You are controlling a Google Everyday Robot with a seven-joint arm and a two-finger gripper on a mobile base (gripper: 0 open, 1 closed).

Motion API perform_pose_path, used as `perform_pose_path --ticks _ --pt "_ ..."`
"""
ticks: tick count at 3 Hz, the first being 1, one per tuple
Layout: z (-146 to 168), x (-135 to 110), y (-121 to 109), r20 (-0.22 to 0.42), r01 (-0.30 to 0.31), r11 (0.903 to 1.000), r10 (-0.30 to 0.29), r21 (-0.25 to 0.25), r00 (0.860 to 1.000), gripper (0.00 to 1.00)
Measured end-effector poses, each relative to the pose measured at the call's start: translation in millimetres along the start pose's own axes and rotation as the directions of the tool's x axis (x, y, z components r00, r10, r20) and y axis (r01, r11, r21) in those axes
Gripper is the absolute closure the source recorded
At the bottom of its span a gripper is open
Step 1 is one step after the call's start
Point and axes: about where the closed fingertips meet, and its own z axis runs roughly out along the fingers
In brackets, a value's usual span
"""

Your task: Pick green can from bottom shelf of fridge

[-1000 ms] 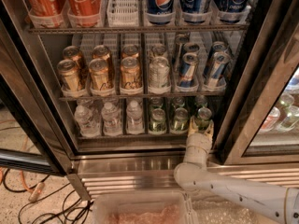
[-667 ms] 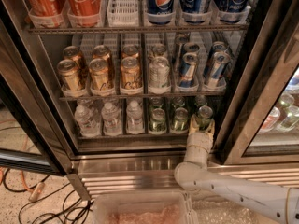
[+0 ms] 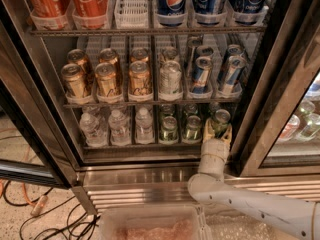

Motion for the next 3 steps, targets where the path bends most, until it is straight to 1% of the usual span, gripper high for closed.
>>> perform_pose_path --ticks 1,2,3 --pt "-23.2 -21.9 7.6 -0.012 -0.059 0.9966 0.059 -0.058 0.998 1.00" --pt "-57.0 -35.1 8.3 -0.060 -0.089 0.9890 0.083 -0.118 0.995 1.00" --pt "-84.2 -47.1 2.7 -0.096 -0.100 0.9816 0.086 -0.162 0.992 1.00"
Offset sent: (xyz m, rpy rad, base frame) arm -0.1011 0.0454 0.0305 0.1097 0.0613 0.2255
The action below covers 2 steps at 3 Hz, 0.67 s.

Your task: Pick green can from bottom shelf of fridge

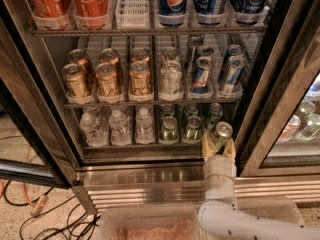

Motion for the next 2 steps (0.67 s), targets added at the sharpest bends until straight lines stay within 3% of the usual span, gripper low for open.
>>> perform_pose_path --ticks 1,2 --pt "-23.3 -14.0 6.9 -0.032 -0.035 0.9967 0.033 -0.074 0.999 1.00" --pt "-40.6 -26.3 23.9 -0.054 -0.081 0.9836 0.074 -0.161 0.996 1.00"
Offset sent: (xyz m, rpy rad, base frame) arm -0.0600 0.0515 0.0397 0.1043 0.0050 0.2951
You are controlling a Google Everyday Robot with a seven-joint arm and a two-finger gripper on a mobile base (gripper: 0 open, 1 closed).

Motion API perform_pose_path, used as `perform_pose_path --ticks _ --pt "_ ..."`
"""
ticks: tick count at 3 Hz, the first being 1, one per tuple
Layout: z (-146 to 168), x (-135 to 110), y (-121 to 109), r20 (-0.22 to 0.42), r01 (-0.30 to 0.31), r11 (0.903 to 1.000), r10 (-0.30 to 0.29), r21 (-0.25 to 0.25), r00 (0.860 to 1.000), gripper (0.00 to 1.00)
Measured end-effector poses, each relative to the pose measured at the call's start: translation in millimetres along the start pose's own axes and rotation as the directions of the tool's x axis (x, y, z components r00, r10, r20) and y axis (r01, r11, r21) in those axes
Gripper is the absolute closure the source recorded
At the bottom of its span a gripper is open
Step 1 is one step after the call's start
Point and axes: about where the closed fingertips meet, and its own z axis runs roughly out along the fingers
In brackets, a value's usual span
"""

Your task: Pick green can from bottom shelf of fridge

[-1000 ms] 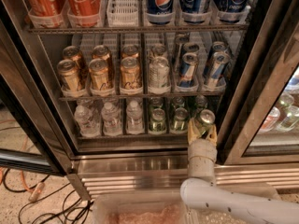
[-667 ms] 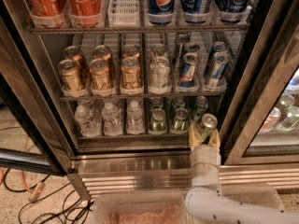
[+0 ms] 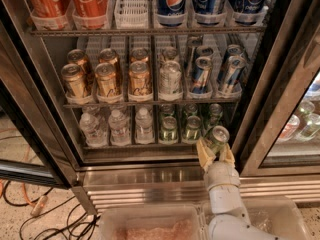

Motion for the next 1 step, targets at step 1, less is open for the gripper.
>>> perform_pose_path --ticks 1 --pt "-10.7 -10.6 8.0 0.002 -0.013 0.9986 0.013 -0.050 1.000 1.00"
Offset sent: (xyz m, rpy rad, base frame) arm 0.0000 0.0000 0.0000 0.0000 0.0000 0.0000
